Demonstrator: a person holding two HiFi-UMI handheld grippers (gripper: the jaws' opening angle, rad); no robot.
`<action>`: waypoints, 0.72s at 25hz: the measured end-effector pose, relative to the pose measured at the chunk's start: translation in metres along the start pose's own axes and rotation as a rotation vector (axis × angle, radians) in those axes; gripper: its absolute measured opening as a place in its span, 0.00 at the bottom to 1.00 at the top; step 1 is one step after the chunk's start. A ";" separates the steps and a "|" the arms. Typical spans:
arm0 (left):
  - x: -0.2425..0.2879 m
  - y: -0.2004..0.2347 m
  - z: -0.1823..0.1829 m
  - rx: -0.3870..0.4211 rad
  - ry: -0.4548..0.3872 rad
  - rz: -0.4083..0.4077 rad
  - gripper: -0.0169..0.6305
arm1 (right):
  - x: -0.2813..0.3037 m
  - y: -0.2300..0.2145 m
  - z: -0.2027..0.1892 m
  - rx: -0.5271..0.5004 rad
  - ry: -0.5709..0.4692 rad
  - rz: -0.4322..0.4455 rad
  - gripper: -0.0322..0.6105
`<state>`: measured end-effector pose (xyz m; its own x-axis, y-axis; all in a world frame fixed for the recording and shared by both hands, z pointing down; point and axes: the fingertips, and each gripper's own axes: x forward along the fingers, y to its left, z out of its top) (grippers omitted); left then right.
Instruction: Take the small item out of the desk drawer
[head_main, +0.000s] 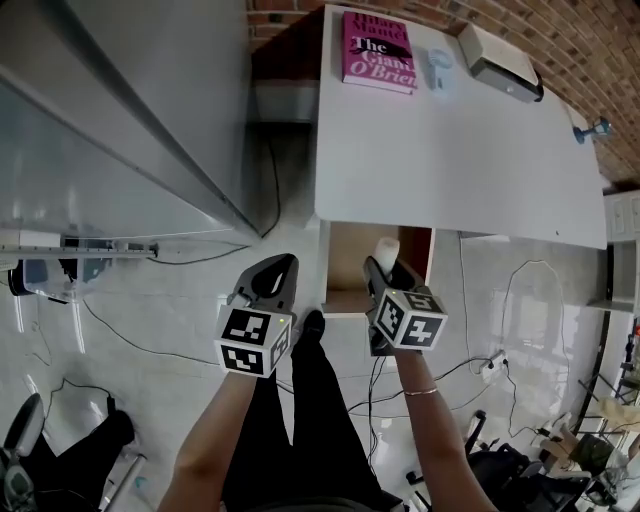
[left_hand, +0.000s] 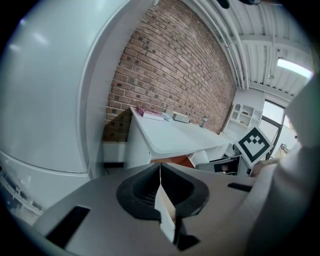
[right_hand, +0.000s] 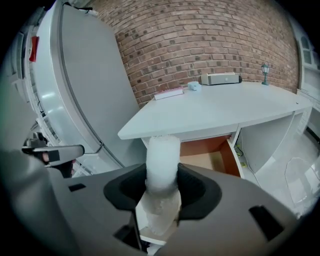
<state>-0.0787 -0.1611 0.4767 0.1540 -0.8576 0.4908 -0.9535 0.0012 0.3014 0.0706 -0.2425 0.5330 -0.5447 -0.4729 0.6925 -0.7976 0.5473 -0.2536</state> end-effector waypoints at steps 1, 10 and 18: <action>-0.001 0.000 0.002 0.002 -0.001 -0.002 0.06 | -0.004 0.002 0.003 0.007 -0.010 0.002 0.33; -0.008 -0.008 0.015 0.027 -0.002 -0.037 0.06 | -0.036 0.016 0.016 0.050 -0.070 0.003 0.33; -0.015 -0.015 0.022 0.053 0.004 -0.070 0.06 | -0.069 0.027 0.026 0.105 -0.130 -0.005 0.33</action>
<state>-0.0720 -0.1596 0.4466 0.2217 -0.8525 0.4734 -0.9526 -0.0858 0.2918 0.0801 -0.2131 0.4613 -0.5638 -0.5647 0.6027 -0.8196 0.4727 -0.3239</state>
